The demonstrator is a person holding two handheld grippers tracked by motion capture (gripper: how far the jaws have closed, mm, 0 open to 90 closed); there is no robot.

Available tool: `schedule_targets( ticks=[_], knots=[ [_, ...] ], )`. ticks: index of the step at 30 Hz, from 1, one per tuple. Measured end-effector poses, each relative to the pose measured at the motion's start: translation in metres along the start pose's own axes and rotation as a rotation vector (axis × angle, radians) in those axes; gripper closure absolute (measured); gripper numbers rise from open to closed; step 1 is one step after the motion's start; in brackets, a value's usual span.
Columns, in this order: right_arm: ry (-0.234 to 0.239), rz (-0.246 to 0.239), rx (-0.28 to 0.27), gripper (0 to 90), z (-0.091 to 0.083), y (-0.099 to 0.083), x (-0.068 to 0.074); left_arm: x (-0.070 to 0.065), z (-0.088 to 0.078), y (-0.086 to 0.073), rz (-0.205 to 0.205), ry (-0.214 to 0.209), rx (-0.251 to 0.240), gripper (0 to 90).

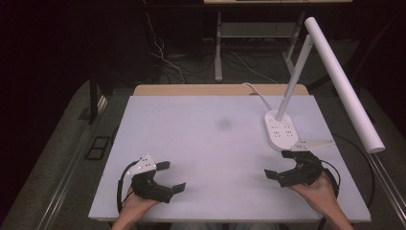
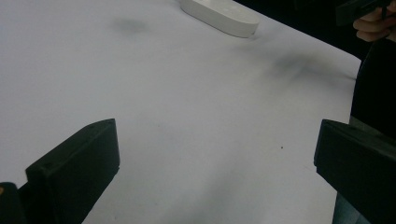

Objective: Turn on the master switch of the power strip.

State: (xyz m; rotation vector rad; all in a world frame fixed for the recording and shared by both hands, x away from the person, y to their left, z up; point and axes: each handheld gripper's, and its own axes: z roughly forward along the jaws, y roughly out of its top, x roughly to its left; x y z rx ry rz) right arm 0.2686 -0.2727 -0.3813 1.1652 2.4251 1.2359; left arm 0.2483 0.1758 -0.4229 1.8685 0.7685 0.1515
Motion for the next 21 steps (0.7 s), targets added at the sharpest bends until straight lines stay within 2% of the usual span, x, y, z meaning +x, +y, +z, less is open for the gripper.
schedule_targets(
  ticks=[9, 21],
  knots=[
    [-0.013, -0.003, 0.024, 0.4, 0.005, 0.01, -0.006, 0.0, 0.0, 0.0, -0.001, 0.005, 0.0, 0.0],
    [-0.026, -0.034, 0.06, 0.4, 0.01, 0.026, -0.011, 0.0, 0.0, 0.0, 0.003, 0.001, 0.008, 0.0]
  ],
)
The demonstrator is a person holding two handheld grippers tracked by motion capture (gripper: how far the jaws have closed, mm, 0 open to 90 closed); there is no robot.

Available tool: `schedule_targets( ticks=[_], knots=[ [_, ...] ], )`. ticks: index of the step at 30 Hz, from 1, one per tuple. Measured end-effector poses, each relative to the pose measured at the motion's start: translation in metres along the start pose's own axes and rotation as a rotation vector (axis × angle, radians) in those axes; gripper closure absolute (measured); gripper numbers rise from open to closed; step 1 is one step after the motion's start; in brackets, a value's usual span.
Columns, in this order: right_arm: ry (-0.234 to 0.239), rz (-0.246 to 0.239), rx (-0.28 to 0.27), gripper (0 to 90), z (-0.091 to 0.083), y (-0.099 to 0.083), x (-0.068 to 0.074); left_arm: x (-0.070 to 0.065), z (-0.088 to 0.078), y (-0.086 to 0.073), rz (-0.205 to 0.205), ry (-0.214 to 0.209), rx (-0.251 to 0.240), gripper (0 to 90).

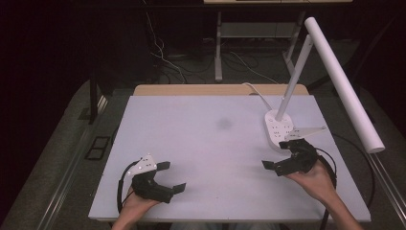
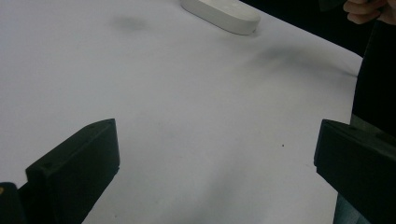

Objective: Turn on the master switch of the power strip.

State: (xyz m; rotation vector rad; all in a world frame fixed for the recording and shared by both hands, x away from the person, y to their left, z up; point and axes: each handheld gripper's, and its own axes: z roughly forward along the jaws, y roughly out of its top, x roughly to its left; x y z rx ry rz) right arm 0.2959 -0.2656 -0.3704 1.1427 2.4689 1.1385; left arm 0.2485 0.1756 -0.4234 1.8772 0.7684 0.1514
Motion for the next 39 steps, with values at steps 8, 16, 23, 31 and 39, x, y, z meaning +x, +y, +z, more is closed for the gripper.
schedule_targets(
  ticks=[8, 16, 23, 31, 39],
  knots=[
    [-0.012, -0.032, 0.015, 0.4, 0.002, 0.015, -0.002, 0.0, 0.001, 0.001, 0.006, -0.003, 0.003, 0.0],
    [-0.028, -0.038, 0.035, 0.4, 0.005, 0.025, -0.009, 0.0, 0.0, 0.0, 0.004, -0.001, 0.006, 0.0],
    [-0.038, -0.042, 0.05, 0.5, 0.008, 0.035, -0.014, 0.0, 0.0, 0.0, 0.004, 0.002, 0.004, 0.0],
    [-0.058, -0.053, 0.066, 0.5, 0.012, 0.046, -0.022, 0.0, 0.0, 0.001, 0.006, 0.006, 0.003, 0.0],
    [-0.08, -0.062, 0.087, 0.5, 0.017, 0.057, -0.029, 0.0, 0.0, 0.0, 0.009, 0.012, 0.005, 0.0]
  ],
)
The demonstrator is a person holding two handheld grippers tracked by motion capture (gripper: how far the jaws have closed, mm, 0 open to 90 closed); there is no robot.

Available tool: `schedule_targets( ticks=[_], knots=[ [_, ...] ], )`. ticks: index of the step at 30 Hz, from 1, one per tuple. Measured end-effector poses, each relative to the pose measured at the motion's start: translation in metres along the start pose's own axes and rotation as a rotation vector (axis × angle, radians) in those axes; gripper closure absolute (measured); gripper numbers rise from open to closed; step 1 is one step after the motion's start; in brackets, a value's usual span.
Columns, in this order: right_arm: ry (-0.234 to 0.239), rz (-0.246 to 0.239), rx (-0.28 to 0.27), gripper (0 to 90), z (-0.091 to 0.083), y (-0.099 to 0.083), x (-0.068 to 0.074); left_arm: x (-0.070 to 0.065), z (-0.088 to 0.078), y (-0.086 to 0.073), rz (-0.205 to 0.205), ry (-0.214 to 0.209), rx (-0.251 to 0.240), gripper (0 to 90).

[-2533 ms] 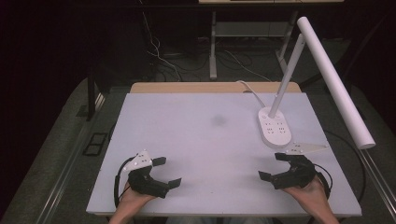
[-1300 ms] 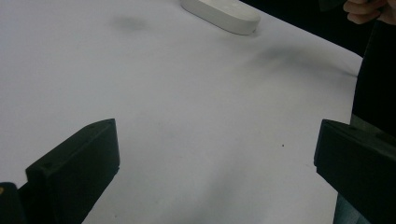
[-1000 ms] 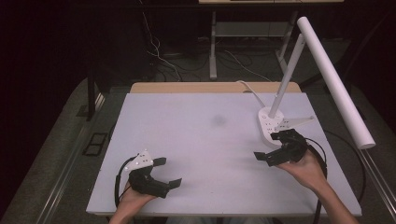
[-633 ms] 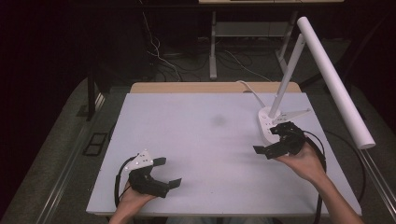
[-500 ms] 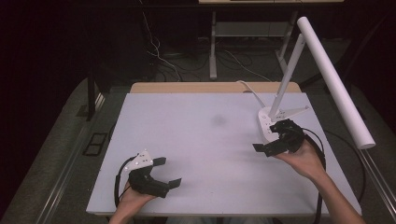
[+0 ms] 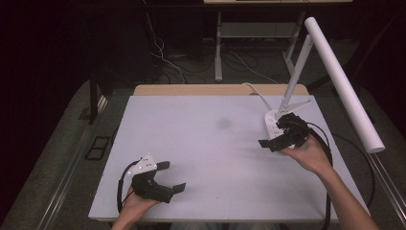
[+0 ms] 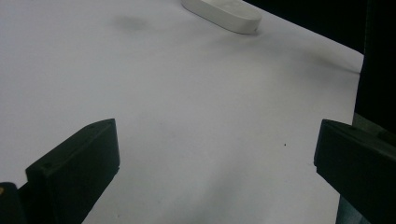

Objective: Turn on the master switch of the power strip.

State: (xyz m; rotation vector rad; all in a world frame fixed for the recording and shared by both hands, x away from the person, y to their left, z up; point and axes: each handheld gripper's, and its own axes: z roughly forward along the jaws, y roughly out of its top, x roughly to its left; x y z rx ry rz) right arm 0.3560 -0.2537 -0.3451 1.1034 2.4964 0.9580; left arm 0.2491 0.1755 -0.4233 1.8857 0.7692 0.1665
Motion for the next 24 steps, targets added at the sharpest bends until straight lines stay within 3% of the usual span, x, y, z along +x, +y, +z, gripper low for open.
schedule_targets(
  ticks=[16, 22, 24],
  knots=[
    [-0.052, -0.008, 0.06, 0.5, 0.015, 0.023, -0.018, 0.001, 0.0, 0.0, 0.001, 0.002, -0.001, 0.0],
    [-0.075, -0.016, 0.072, 14.8, 0.02, 0.027, -0.025, 0.0, -0.001, 0.0, -0.002, 0.003, 0.0, 0.0],
    [-0.086, -0.019, 0.074, 15.0, 0.021, 0.028, -0.025, 0.001, -0.001, 0.0, -0.002, 0.004, 0.0, 0.0]
  ],
)
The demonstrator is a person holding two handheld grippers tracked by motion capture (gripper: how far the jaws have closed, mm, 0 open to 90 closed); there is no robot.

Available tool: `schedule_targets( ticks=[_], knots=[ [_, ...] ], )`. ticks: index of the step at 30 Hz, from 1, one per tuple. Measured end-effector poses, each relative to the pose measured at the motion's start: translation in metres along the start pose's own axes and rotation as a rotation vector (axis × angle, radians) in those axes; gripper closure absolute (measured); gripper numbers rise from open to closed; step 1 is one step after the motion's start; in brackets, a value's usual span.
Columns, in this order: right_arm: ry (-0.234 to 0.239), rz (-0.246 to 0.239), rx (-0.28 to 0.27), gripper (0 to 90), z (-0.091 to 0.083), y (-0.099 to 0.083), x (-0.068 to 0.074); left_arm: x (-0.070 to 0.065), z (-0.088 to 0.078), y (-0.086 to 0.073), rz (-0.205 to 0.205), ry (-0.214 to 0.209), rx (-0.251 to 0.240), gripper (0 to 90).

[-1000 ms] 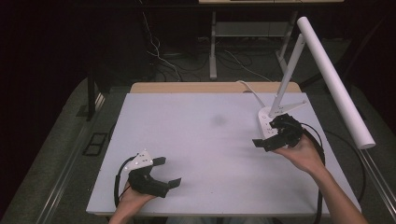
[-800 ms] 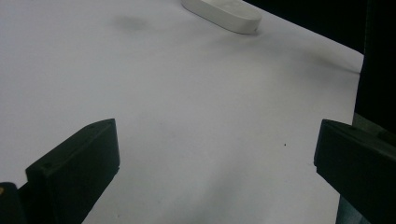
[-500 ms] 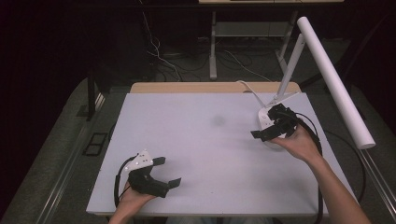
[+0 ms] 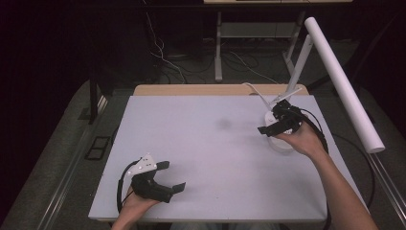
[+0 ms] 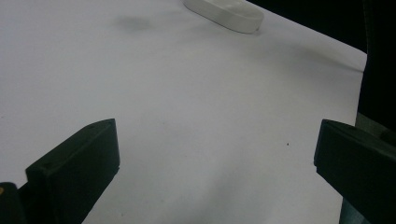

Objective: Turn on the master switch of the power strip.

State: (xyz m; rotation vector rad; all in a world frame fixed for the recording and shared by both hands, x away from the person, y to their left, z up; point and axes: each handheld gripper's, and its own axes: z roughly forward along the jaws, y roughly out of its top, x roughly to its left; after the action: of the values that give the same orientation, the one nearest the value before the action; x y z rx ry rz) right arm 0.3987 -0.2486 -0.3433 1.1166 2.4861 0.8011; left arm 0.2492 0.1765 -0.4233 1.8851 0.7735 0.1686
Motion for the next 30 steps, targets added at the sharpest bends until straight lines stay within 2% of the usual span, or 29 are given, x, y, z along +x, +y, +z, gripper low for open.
schedule_targets(
  ticks=[2, 5, 7, 11, 12, 18, 22, 30],
  knots=[
    [-0.014, -0.006, 0.012, 21.5, 0.001, 0.003, -0.002, 0.001, 0.0, 0.0, 0.002, 0.002, -0.003, 0.0],
    [-0.025, -0.01, 0.011, 24.6, 0.002, 0.004, -0.004, 0.001, 0.0, 0.0, 0.003, 0.002, -0.003, 0.0],
    [-0.032, -0.022, 0.015, 32.4, 0.002, 0.007, -0.007, 0.001, 0.0, 0.0, 0.002, 0.002, -0.001, 0.0],
    [-0.044, -0.04, 0.028, 38.7, 0.004, 0.009, -0.008, 0.001, 0.0, 0.0, 0.002, 0.002, 0.0, 0.0],
    [-0.04, -0.045, 0.032, 43.6, 0.005, 0.01, -0.009, 0.001, 0.0, 0.0, 0.004, 0.001, 0.002, 0.0],
    [-0.061, -0.065, 0.046, 58.1, 0.012, 0.014, -0.013, 0.001, 0.0, 0.0, 0.002, 0.003, 0.001, 0.0],
    [-0.076, -0.067, 0.062, 69.7, 0.016, 0.015, -0.016, 0.001, 0.0, 0.0, 0.005, 0.004, 0.004, 0.0],
    [-0.1, -0.026, 0.059, 89.3, 0.03, 0.017, -0.024, 0.0, 0.001, 0.0, 0.01, 0.001, 0.011, 0.0]
  ],
)
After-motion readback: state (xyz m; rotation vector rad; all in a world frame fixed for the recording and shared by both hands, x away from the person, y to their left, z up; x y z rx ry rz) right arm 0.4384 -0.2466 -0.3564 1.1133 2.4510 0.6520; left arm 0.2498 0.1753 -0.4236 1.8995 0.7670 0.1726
